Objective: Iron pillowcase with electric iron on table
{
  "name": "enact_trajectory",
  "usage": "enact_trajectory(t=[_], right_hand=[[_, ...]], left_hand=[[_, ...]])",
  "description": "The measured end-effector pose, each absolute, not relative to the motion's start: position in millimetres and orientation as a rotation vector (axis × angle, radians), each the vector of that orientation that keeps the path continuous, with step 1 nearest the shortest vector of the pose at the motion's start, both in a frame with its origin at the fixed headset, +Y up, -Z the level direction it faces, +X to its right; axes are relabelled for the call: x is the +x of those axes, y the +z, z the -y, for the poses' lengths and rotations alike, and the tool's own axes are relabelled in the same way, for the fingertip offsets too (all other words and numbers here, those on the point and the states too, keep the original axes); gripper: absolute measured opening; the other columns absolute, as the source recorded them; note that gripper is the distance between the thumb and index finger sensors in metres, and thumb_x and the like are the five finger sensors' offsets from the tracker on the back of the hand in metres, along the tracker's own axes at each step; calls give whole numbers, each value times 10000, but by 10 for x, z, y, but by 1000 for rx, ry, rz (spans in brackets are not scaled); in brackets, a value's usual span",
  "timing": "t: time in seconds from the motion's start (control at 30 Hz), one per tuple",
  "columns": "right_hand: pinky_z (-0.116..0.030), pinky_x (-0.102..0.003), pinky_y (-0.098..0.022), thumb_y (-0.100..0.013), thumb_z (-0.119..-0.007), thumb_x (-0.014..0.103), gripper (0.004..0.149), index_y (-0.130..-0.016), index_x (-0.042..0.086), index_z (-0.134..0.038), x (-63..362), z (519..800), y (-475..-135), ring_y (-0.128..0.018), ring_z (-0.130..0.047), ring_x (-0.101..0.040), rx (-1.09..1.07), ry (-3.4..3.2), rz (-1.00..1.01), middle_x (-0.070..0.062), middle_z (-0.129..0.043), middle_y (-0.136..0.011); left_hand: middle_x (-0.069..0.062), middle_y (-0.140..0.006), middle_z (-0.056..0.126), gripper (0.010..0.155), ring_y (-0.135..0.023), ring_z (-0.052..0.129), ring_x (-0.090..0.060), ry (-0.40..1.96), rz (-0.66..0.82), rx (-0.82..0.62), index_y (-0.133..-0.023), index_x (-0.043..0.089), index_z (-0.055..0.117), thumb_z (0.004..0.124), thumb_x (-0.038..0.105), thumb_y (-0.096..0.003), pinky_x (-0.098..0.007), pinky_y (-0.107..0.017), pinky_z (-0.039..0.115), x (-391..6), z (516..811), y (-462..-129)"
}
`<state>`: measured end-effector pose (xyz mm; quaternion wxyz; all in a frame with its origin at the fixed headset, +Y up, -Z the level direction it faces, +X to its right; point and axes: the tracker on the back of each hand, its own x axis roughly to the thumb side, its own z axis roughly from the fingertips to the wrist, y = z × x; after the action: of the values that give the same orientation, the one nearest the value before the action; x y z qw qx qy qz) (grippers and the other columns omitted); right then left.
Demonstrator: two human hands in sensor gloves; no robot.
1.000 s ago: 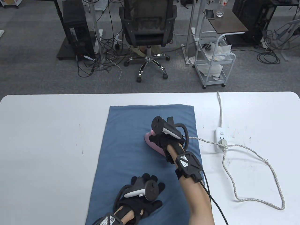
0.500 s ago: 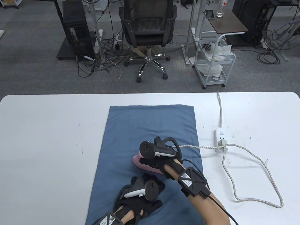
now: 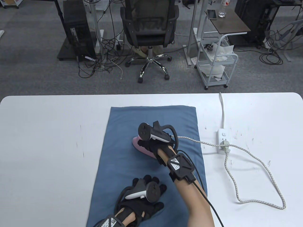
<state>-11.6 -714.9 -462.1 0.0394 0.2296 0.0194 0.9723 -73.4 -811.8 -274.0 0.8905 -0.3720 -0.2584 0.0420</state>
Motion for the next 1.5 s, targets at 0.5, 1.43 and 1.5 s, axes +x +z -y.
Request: enact_trajectory(t=[0.5,1.43,1.5], right_hand=[[-897,-376,-407,-436,-768,518,618,-932,158,-691,-677,7244,-4334,-308,-949,-95,1051,2921,-119,82,-920,-498],[-897,-389,-380,-441,-731,540,651,-945,133,-659,1058,7227,-4626,-284,-955,-95,199,3229,-105,73,-925,-484],[-896,-390,-388,-437,-741,538,651,-945,138,-665,1221,7215,-4610,-289,-958,-99,160,3214,-104,72,-931,-482]], left_hand=[[64,-987,-352,737,-912,-361,-284,86,536,-773,-963,472,-159,366,648,-477,-662,-614,-169,-733,8113,-2738],[63,-988,-350,737,-912,-361,-287,86,536,-773,-963,472,-159,366,648,-476,-664,-614,-169,-736,8117,-2736],[64,-988,-350,736,-912,-361,-286,86,536,-773,-962,473,-159,365,648,-476,-664,-614,-169,-736,8117,-2736]])
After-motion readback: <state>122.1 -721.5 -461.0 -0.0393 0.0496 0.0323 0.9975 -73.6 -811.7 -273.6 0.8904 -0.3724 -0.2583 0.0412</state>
